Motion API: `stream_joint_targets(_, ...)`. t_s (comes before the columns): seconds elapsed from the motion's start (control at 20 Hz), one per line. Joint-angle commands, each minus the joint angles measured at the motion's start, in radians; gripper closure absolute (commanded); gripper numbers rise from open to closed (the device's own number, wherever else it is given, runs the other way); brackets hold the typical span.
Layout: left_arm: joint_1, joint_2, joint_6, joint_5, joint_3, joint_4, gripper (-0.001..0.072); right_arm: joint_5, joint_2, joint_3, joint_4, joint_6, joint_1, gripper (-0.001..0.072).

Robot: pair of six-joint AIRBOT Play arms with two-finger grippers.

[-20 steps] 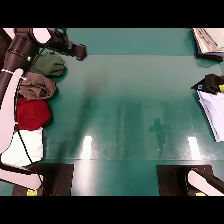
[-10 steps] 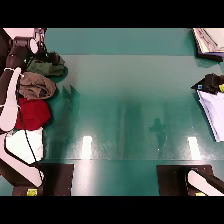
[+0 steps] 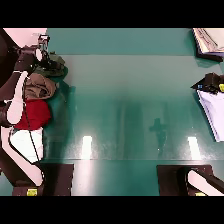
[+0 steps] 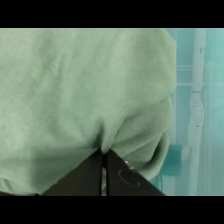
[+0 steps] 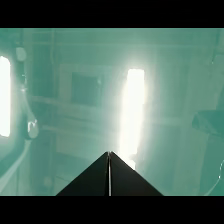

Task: Fold the shirts.

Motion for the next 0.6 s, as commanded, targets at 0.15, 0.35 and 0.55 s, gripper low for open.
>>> stream_joint_targets(0.15, -0.021, 0.063, 0.040, -0.175, 0.181, -0.110, 0.0686, -0.046, 0.002, 0.021, 0.000, 0.002, -0.002, 0.0687)
stream_joint_targets(0.35, -0.119, 0.321, 0.278, -0.092, 0.240, -0.503, 0.0686, -0.106, 0.002, 0.182, 0.001, 0.002, -0.001, 0.0687)
stream_joint_targets(0.55, -0.264, 0.564, 0.401, -0.163, 0.240, -0.824, 0.0685, -0.132, 0.003, 0.354, 0.000, 0.002, 0.000, 0.0687)
